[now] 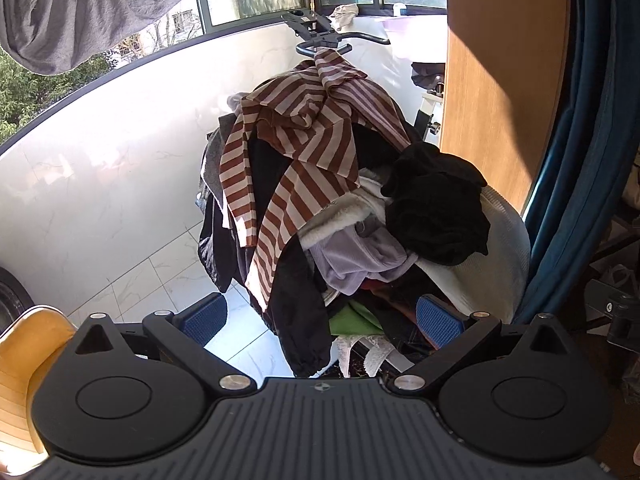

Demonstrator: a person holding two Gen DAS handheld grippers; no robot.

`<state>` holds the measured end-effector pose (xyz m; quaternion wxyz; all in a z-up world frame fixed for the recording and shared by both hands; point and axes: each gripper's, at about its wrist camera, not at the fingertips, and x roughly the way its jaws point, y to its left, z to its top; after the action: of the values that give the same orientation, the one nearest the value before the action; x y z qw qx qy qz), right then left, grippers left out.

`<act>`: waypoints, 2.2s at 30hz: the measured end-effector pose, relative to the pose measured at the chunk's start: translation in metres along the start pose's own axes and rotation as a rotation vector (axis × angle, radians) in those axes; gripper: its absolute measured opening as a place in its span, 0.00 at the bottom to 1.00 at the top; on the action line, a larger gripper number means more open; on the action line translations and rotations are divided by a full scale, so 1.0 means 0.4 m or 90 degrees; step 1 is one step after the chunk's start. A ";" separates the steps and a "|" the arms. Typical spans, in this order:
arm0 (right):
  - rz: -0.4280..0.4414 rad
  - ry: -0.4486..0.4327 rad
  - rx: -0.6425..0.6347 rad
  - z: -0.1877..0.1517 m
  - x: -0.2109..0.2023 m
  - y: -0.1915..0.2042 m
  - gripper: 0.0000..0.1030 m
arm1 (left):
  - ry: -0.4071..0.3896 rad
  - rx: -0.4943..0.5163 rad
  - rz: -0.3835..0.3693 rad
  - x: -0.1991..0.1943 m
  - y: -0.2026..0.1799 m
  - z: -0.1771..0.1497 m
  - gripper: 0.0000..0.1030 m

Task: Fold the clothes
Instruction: 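Move both open grippers toward the brown-and-cream striped sweater on the rack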

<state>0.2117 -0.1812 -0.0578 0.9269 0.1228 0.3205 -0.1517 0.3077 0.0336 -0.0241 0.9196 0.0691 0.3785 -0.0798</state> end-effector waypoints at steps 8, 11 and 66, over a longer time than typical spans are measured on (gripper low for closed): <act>0.011 0.011 0.035 0.079 0.124 0.015 0.99 | -0.007 -0.017 -0.015 0.100 0.026 0.114 1.00; 0.015 0.014 0.038 0.100 0.158 0.029 0.99 | -0.007 -0.008 -0.004 0.133 0.026 0.135 1.00; -0.153 -0.009 0.079 0.371 0.631 0.772 0.99 | 0.019 0.076 -0.138 0.750 0.663 0.582 1.00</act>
<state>0.5947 0.0049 -0.0634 0.8949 0.1393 0.3164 -0.2823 0.7303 0.2208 -0.0547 0.8942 0.0833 0.3917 -0.2002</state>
